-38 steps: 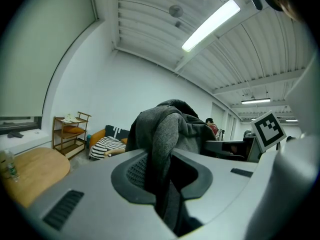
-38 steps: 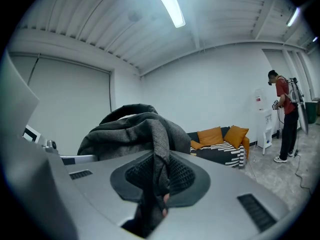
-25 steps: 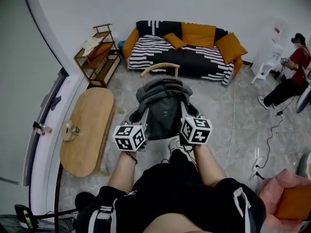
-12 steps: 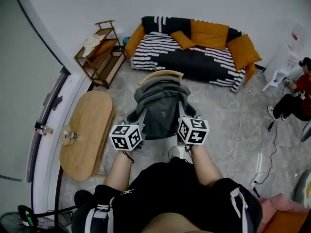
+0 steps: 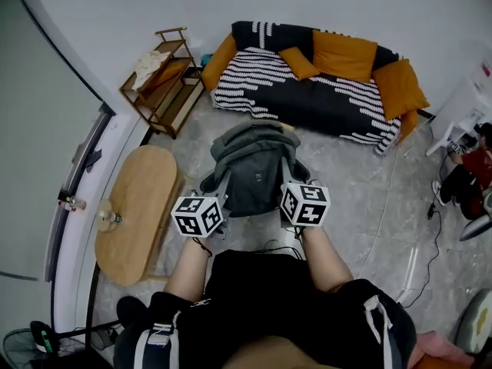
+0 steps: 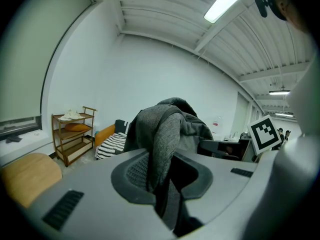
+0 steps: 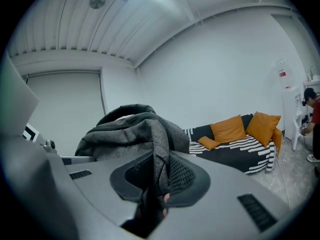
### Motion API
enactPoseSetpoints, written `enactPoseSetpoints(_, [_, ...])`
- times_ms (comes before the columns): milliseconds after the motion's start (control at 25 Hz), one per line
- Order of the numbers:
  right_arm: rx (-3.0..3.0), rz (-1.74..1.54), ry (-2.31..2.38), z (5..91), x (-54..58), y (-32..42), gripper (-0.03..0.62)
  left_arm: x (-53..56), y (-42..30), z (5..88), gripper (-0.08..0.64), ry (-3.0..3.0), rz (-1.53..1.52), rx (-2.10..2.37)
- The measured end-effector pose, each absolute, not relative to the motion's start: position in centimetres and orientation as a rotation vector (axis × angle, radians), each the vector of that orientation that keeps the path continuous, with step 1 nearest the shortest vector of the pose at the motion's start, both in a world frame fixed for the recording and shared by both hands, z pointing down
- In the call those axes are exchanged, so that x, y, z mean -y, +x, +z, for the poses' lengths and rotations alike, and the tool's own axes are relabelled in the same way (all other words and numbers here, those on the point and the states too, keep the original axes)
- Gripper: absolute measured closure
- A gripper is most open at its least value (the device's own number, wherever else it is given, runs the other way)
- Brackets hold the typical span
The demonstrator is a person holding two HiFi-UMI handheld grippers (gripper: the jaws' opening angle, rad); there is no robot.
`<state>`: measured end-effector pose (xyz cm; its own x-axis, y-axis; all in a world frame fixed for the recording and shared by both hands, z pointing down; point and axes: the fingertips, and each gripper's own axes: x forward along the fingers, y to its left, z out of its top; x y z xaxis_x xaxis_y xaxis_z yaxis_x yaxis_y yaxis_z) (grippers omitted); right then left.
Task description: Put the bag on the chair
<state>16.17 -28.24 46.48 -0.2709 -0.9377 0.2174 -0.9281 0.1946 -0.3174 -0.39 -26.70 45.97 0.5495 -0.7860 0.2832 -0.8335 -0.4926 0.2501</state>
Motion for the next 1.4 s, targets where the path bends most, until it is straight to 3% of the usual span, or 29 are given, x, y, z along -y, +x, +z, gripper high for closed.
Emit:
enactPoseSetpoints(520, [-2.479,-0.722,-1.89,51.7,36.8,18.1,0.515,35.2,1.4,51.7,0.48,2.346,0.225,1.305])
enactPoseSetpoints(1400, [-2.543,-1.149,-2.057,67.8,45.7,13.1,0.512,43.4,-3.7,68.3,0.48,2.081,0.401,1.141])
